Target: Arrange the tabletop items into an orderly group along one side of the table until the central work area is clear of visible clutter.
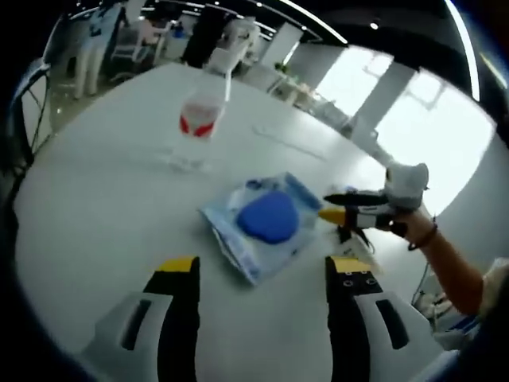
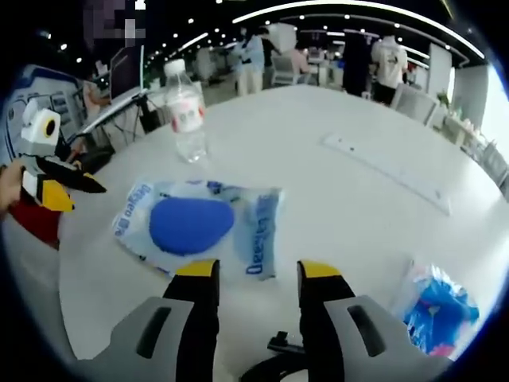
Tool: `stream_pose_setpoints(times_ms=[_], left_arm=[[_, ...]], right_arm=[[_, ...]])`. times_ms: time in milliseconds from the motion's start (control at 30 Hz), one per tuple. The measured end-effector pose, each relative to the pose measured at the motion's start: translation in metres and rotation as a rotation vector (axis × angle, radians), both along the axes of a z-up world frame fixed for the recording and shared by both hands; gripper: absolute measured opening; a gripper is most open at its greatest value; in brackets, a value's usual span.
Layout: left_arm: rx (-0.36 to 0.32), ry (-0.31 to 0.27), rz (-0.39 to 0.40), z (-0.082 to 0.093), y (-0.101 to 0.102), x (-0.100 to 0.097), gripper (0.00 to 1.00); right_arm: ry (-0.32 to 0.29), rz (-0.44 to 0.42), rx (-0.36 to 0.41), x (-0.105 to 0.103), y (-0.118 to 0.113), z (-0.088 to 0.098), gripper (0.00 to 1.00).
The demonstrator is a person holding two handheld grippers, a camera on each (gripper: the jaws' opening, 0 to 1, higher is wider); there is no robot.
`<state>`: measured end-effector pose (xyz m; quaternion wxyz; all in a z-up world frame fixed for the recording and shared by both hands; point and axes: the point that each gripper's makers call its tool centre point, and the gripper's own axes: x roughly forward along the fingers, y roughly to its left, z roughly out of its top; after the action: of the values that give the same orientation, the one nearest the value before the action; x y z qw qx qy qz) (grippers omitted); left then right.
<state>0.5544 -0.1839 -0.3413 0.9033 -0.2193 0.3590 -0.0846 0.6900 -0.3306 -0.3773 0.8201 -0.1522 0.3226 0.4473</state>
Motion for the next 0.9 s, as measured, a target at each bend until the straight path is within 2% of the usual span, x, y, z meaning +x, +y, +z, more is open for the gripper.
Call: stream_pose_setpoints(times_ms=[333, 433, 567, 667, 767, 833, 867, 900], left_arm=[[0.064, 0.084, -0.013, -0.030, -0.006, 0.003, 0.47], [0.150, 0.084, -0.040, -0.037, 0.000, 0.004, 0.45], [0.123, 0.104, -0.019, -0.041, 0.000, 0.004, 0.32], [0.138, 0.105, -0.013, -0.043, 0.000, 0.006, 0.31], [0.107, 0.136, 0.000, -0.050, -0.001, 0.003, 0.23], [0.126, 0.142, -0.014, -0.053, -0.002, 0.001, 0.18], [0.170, 0.114, -0.062, -0.053, -0.002, 0.002, 0.18], [0.167, 0.121, -0.044, -0.054, -0.002, 0.002, 0.18]], right_arm=[[0.029, 0.005, -0.014, -0.003, 0.007, -0.012, 0.32], [0.024, -0.005, -0.023, 0.000, 0.006, -0.014, 0.30], [0.037, -0.016, -0.015, -0.002, 0.008, -0.014, 0.26], [0.038, -0.024, -0.022, -0.002, 0.008, -0.016, 0.26], [0.047, -0.039, -0.020, -0.002, 0.008, -0.016, 0.24], [0.044, -0.041, -0.026, -0.002, 0.007, -0.016, 0.23], [0.043, -0.042, -0.028, -0.002, 0.006, -0.016, 0.22], [0.043, -0.045, -0.030, -0.001, 0.006, -0.016, 0.21]])
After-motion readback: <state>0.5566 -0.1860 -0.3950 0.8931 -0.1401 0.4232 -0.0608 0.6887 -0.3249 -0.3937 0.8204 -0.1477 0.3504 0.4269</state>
